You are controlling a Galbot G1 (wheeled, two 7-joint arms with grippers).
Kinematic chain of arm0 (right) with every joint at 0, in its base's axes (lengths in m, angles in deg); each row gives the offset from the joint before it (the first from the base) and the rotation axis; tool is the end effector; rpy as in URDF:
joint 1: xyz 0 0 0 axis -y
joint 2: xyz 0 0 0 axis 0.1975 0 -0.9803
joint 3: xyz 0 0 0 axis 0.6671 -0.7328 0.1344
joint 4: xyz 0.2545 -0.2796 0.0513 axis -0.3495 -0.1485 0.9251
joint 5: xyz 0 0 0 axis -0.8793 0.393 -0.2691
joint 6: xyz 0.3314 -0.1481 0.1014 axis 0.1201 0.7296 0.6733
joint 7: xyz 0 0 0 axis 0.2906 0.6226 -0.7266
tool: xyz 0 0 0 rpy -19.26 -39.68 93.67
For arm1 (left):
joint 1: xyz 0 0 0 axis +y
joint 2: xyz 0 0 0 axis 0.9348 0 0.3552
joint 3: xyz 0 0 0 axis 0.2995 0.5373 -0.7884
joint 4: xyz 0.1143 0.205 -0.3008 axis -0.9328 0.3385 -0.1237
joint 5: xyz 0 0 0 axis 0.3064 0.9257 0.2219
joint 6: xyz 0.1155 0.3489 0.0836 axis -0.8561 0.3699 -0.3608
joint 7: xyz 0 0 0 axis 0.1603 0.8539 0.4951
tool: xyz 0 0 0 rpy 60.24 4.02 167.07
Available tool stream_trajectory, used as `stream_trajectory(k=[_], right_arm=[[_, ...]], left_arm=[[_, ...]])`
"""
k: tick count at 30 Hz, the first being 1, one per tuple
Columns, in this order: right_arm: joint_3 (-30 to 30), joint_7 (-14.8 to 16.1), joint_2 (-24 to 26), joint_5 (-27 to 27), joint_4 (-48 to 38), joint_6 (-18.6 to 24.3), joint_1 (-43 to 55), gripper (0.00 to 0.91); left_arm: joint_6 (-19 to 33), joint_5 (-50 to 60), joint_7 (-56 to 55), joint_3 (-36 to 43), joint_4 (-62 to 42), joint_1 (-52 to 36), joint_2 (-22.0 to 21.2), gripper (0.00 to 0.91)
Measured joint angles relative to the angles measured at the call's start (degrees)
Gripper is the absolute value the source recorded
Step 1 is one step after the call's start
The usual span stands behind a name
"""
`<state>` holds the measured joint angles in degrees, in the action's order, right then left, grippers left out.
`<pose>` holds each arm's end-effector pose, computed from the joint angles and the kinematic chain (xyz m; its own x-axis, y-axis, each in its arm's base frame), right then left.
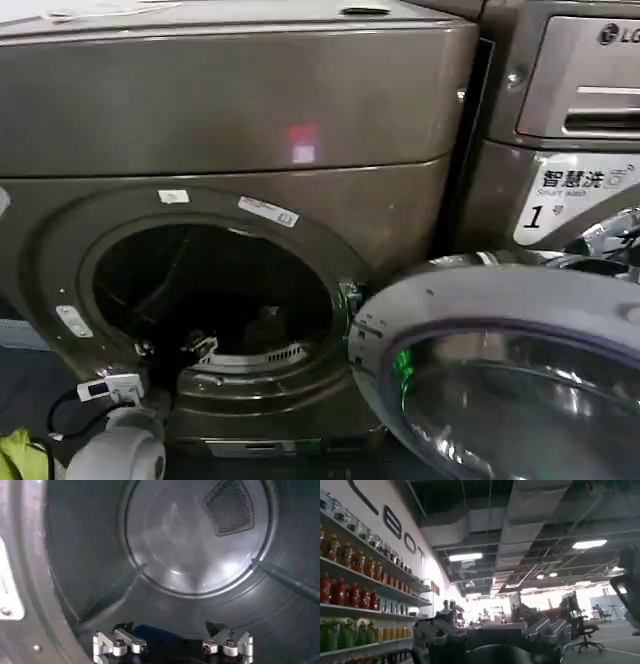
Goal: Grasp the clothes from the dryer.
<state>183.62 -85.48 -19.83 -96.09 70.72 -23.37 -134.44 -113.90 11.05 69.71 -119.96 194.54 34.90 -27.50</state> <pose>-0.1664 -0.4798 -0.0634 0.0293 0.9218 -0.3866 0.9963 0.0044 0.0862 0.2480 0.0446 -0.2076 -0.9538 -0.0812 0.2892 -0.0667 0.9960 0.0597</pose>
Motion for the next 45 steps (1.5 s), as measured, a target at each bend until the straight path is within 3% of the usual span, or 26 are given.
stream_trajectory(k=[22, 36, 45], right_arm=[[-0.2, -0.4, -0.4, 0.1, 0.1, 0.5, -0.2, 0.907], [-0.4, -0.1, -0.7, 0.1, 0.5, 1.0, -0.4, 0.907], [-1.1, 0.0, -0.7, 0.1, 1.0, 1.2, -0.2, 0.907]], left_arm=[[0.0, 1.9, 0.5, 0.5, -0.6, -0.3, -0.2, 0.907], [0.0, 5.2, 1.7, 1.1, -4.4, -4.9, 0.3, 0.907], [0.0, 16.1, 10.7, 1.4, -9.1, -10.5, 1.7, 0.907]])
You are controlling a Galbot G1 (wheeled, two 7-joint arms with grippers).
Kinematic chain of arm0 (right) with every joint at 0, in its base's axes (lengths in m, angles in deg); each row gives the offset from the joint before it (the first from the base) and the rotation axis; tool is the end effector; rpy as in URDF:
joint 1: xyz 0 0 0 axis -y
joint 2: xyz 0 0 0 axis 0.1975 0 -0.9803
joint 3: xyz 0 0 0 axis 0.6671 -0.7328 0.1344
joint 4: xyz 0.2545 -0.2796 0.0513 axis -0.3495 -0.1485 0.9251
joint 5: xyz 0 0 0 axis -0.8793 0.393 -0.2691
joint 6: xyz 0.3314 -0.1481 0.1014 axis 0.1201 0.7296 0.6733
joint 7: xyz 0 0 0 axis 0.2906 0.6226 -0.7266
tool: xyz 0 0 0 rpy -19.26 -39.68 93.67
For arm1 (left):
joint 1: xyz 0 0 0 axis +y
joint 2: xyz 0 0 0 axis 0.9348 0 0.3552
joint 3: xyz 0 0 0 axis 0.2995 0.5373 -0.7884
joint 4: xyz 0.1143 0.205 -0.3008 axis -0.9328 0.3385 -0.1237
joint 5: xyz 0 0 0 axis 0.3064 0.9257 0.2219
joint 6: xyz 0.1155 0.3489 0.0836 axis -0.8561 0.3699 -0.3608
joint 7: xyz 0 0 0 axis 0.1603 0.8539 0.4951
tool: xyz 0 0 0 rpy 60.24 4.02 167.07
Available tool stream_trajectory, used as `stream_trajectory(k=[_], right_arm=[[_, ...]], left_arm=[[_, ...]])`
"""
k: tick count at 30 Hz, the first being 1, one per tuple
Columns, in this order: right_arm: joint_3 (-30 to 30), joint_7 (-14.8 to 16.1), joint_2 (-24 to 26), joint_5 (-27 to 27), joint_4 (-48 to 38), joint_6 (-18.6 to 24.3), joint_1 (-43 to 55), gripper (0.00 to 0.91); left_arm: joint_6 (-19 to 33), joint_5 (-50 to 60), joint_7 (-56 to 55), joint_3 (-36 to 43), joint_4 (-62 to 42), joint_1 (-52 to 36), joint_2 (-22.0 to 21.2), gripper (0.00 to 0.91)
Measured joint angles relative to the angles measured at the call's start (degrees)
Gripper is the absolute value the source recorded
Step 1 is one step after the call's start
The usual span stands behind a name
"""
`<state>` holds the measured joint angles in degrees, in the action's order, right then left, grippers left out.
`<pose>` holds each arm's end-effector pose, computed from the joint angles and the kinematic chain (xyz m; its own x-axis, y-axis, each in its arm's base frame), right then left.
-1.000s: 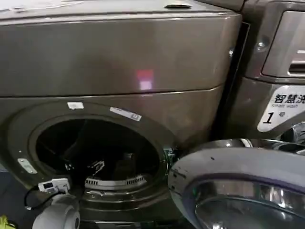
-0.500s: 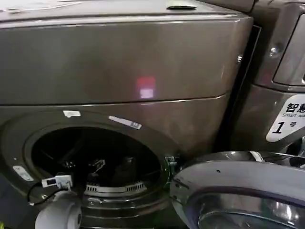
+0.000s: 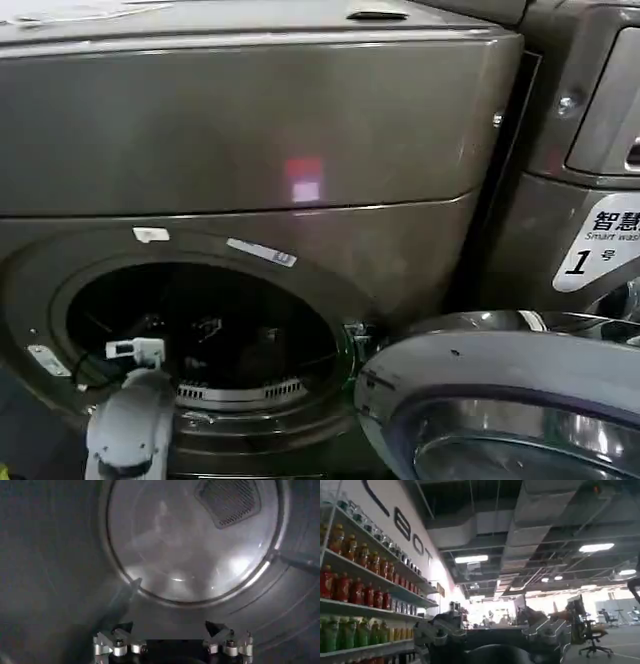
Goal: Grasp the clothes from the dryer.
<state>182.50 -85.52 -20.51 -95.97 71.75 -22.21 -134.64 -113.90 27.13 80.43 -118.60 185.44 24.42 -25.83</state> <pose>-0.1601 -0.4762 -0.0660 0.0110 0.9156 -0.4020 0.9974 0.0187 0.0700 0.3129 0.0504 -0.2092 -0.9559 -0.0803 0.2826 -0.0022 0.9639 0.2664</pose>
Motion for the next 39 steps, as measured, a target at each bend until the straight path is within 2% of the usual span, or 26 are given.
stream_trajectory(k=[13, 17, 22, 27, 31, 34, 39], right_arm=[[-1.4, 0.3, -0.4, 0.1, 1.1, 0.2, 0.8, 0.907], [-1.6, 0.3, -0.4, 0.1, 1.2, 0.2, 0.8, 0.907], [-2.0, 0.3, -0.5, 0.2, 1.3, 0.2, 0.9, 0.907], [-2.8, 0.4, -0.6, 0.6, 1.8, 0.2, 1.3, 0.907], [-3.3, 0.3, -0.6, 0.9, 1.8, 0.2, 1.7, 0.907], [-3.6, 0.4, -0.6, 1.2, 1.7, 0.3, 1.9, 0.907], [-3.8, 0.4, -0.5, 1.4, 1.6, 0.4, 1.9, 0.907]], left_arm=[[0.0, 31.0, 29.7, -1.5, -7.3, -8.2, 3.1, 0.907], [2.9, 38.9, 39.4, -1.4, -9.1, -10.9, 4.6, 0.907], [13.8, 45.5, 49.3, -0.5, -11.4, -14.5, 6.7, 0.907], [30.7, 50.9, 55.7, 1.1, -13.3, -17.0, 8.5, 0.907], [41.7, 54.6, 59.2, 3.1, -14.8, -18.9, 10.2, 0.907], [46.7, 56.4, 61.0, 4.9, -15.8, -20.1, 11.6, 0.907], [52.1, 58.5, 63.1, 7.9, -17.7, -21.8, 13.6, 0.907]])
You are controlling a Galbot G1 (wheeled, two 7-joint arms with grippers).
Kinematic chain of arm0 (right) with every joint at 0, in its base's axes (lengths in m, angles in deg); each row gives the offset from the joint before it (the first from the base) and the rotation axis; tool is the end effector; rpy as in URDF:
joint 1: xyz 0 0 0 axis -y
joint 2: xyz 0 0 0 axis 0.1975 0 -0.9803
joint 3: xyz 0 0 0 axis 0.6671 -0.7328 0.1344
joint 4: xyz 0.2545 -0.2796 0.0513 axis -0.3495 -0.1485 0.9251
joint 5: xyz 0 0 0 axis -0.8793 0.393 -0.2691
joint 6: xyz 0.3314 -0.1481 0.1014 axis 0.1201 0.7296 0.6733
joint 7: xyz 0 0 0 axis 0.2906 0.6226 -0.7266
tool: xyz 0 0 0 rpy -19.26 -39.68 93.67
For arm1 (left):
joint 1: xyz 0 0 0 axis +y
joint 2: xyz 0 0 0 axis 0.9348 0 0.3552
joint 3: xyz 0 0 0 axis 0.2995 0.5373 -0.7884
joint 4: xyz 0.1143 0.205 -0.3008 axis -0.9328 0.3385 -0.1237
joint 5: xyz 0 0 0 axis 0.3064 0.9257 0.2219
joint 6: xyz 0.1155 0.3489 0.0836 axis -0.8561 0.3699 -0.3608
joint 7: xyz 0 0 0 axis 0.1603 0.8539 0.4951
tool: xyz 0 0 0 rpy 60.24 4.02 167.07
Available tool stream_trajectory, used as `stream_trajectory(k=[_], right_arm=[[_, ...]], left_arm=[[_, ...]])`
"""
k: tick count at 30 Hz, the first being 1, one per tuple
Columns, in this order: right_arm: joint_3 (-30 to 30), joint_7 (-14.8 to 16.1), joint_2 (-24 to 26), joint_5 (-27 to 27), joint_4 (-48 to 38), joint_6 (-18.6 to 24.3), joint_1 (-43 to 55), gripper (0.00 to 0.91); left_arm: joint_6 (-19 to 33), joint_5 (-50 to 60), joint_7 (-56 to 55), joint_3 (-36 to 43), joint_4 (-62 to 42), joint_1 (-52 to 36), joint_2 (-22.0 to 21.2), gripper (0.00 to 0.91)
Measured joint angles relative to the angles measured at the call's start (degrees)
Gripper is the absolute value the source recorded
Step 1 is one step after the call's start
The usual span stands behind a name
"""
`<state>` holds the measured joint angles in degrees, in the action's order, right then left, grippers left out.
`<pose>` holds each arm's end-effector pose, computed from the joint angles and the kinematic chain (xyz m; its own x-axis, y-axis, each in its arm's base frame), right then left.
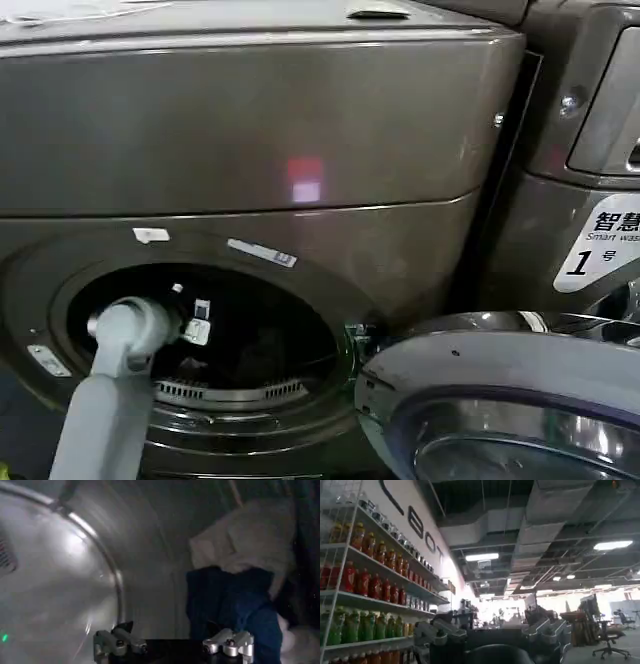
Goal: Grasp the clothes from the dryer.
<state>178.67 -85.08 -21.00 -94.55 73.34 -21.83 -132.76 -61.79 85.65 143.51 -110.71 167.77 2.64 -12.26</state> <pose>-0.1330 -0.4744 -0.0779 -0.0454 0.9169 -0.3966 0.9966 0.0690 0.0454 0.4398 0.0865 -0.1605 -0.7009 0.0743 0.7094 0.6680 -0.2802 0.6893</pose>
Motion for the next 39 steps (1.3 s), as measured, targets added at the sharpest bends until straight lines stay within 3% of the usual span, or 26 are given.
stream_trajectory(k=[17, 39], right_arm=[[-0.7, 0.1, -0.1, 0.8, 0.3, 0.1, 0.1, 0.907], [-1.6, 0.1, -0.4, 1.3, 0.4, 0.2, 0.6, 0.907]], left_arm=[[7.3, 2.0, 3.0, 6.8, -6.1, -3.8, 2.2, 0.907], [5.4, -3.3, 3.6, 9.0, -10.4, -3.6, 2.5, 0.907]])
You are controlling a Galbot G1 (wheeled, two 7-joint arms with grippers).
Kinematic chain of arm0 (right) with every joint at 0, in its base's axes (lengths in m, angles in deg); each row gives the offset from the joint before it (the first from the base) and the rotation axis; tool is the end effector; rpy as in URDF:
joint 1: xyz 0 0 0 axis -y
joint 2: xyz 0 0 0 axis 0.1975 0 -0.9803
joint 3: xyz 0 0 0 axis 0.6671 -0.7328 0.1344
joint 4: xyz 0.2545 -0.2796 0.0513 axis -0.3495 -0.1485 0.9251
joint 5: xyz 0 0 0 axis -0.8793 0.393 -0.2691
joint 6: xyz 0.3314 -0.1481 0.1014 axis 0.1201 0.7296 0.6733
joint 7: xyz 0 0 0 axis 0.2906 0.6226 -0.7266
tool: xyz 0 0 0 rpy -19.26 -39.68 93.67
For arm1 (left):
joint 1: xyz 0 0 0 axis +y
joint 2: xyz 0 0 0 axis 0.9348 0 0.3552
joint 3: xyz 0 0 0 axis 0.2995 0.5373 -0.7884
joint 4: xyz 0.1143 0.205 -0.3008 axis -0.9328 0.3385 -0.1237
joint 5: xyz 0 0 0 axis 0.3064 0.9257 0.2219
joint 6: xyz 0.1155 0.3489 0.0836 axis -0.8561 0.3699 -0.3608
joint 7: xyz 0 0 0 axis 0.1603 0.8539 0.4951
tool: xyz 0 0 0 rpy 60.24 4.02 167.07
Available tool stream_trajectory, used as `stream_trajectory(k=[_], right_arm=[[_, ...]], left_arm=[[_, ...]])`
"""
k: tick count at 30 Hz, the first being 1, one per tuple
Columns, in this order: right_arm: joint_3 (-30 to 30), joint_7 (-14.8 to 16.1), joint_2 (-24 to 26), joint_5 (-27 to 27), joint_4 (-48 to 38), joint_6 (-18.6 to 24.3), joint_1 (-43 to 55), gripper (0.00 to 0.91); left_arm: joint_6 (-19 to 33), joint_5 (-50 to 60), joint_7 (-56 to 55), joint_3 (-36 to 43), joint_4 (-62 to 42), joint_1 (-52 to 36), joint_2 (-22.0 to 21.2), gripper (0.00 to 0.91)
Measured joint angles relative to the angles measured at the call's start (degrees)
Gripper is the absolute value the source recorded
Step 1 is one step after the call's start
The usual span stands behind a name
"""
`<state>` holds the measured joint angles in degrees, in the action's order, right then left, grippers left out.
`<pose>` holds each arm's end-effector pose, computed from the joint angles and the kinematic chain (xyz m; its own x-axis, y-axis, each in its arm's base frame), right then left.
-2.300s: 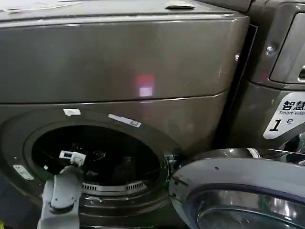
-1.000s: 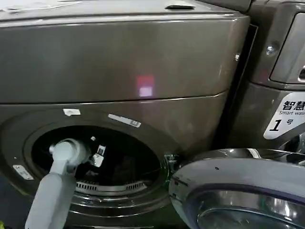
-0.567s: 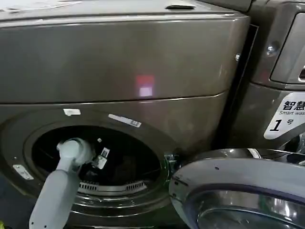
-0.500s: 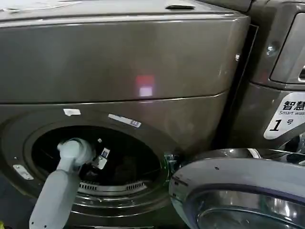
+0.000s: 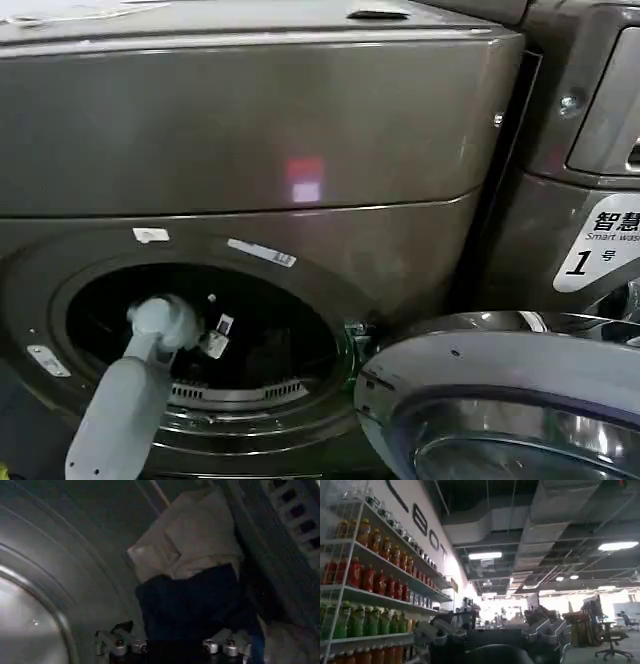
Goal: Grasp the clothes from the dryer.
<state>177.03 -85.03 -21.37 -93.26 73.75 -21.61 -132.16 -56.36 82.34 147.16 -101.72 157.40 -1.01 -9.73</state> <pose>-0.1231 -0.4738 -0.0847 -0.0630 0.9186 -0.3902 0.9966 0.0788 0.0246 0.4799 0.0710 -0.2072 -0.5068 0.0888 0.8575 0.7492 -0.4467 0.4891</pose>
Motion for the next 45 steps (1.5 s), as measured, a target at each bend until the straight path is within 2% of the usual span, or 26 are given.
stream_trajectory(k=[10, 11, 12, 14, 15, 16, 36, 45], right_arm=[[-0.4, 0.0, -0.1, 0.2, 0.3, 0.0, 0.2, 0.907], [-0.4, -0.1, -0.1, 0.2, 0.3, 0.0, 0.2, 0.907], [-0.4, -0.1, -0.1, 0.2, 0.3, 0.0, 0.2, 0.907], [-0.4, -0.1, -0.1, 0.2, 0.3, 0.0, 0.1, 0.907], [-0.4, -0.1, -0.1, 0.2, 0.3, 0.0, 0.1, 0.907], [-0.4, -0.1, -0.1, 0.2, 0.3, 0.0, 0.1, 0.907], [-0.8, -0.1, -0.1, 0.2, 0.8, 0.0, 0.2, 0.907], [-1.3, -0.2, -0.4, 0.2, 1.1, -0.1, 0.5, 0.907]], left_arm=[[-1.9, -3.9, 0.0, 0.8, -3.3, 0.1, 0.1, 0.907], [-2.0, -4.2, 0.0, 0.9, -3.7, 0.1, 0.1, 0.728], [-2.0, -4.4, 0.0, 1.0, -4.1, 0.1, 0.1, 0.159], [-2.1, -4.7, 0.0, 1.1, -4.8, 0.1, 0.1, 0.102], [-2.1, -4.9, 0.0, 1.1, -5.1, 0.1, 0.1, 0.023], [-2.1, -5.0, 0.0, 1.1, -5.3, 0.1, 0.1, 0.0], [-2.0, -6.5, 0.1, 0.9, -7.4, 0.3, 0.0, 0.0], [-5.6, -8.8, -1.9, 0.5, -7.0, -0.8, -0.8, 0.0]])
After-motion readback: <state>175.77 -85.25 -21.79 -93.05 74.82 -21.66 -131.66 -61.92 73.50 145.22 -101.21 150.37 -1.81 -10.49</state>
